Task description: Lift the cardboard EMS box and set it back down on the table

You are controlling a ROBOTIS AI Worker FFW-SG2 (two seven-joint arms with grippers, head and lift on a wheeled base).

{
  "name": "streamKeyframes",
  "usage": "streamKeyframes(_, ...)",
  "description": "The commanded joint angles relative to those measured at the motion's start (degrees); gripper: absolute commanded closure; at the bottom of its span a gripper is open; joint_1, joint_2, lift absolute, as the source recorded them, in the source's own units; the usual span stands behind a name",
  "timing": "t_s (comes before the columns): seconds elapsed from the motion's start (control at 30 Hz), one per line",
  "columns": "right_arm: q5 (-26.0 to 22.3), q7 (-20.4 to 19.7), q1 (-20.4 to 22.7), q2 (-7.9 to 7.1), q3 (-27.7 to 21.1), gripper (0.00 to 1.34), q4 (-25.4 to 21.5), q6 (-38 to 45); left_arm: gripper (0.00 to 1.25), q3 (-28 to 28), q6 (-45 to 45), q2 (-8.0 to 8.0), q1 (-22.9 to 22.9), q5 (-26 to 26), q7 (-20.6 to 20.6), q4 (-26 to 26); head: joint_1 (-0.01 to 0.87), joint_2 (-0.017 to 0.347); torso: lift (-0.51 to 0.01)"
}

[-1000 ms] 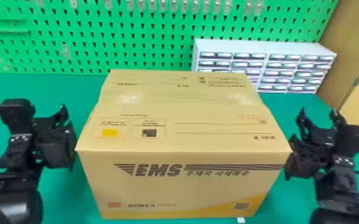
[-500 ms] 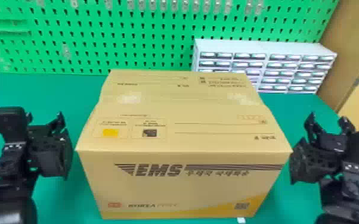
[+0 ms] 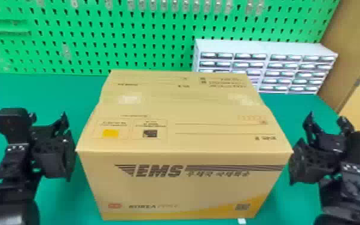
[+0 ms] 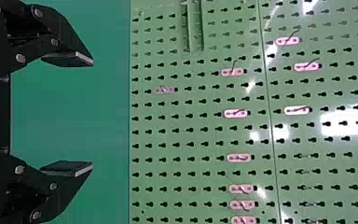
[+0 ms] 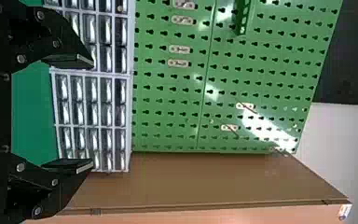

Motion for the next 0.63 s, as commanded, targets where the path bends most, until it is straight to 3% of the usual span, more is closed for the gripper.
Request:
streamKeyframes(0.0, 0.3, 0.0, -0.3, -0.10, 0.5, 0.51, 0.0, 0.4, 0.46, -0.1, 0.0, -0.04, 0.0, -0.5, 0.0, -0.8, 0.678, -0.014, -0.101)
streamKeyframes(0.6, 2.6, 0.0, -1.9, -0.10, 1.7, 0.51, 0.0, 0.7, 0.46, -2.3, -0.2, -0.04, -0.3, -4.3, 1.3, -4.9, 0.678, -0.014, -0.101)
